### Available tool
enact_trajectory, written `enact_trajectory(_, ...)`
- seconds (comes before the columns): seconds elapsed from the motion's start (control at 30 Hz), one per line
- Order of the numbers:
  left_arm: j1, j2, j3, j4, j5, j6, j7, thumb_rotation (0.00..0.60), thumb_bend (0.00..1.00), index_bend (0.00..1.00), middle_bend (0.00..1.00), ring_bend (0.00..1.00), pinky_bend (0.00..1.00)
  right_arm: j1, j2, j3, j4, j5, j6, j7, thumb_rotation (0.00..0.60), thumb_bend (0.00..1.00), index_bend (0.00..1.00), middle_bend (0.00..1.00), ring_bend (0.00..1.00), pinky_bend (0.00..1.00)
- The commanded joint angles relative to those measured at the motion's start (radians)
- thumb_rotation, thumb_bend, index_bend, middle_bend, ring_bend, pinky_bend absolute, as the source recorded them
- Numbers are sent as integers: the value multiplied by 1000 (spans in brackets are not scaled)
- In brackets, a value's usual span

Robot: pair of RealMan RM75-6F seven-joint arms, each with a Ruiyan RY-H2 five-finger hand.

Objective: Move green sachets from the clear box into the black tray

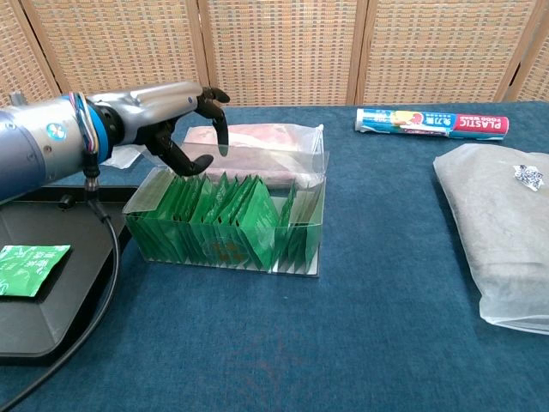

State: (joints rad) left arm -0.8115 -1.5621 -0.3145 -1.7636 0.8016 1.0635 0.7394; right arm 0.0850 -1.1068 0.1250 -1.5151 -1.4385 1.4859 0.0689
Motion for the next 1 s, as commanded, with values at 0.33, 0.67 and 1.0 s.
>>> enact_trajectory(0.33, -122, 86, -88, -15, -294, -53, 48, 600, 506, 436, 0, 0, 0, 9, -12, 4, 16, 25, -27, -10, 600, 0, 0, 0, 0, 0)
enact_trajectory(0.67, -213, 84, -110, 90, -409, -82, 32, 600, 507, 1, 0, 0, 0, 14, -16, 12, 31, 49, -44, -6, 600, 0, 0, 0, 0, 0)
enact_trajectory(1.0, -250, 21, -91, 290, -288, -112, -51, 600, 444, 0, 0, 0, 0, 17, -21, 21, 48, 55, -43, 6, 600, 0, 0, 0, 0, 0)
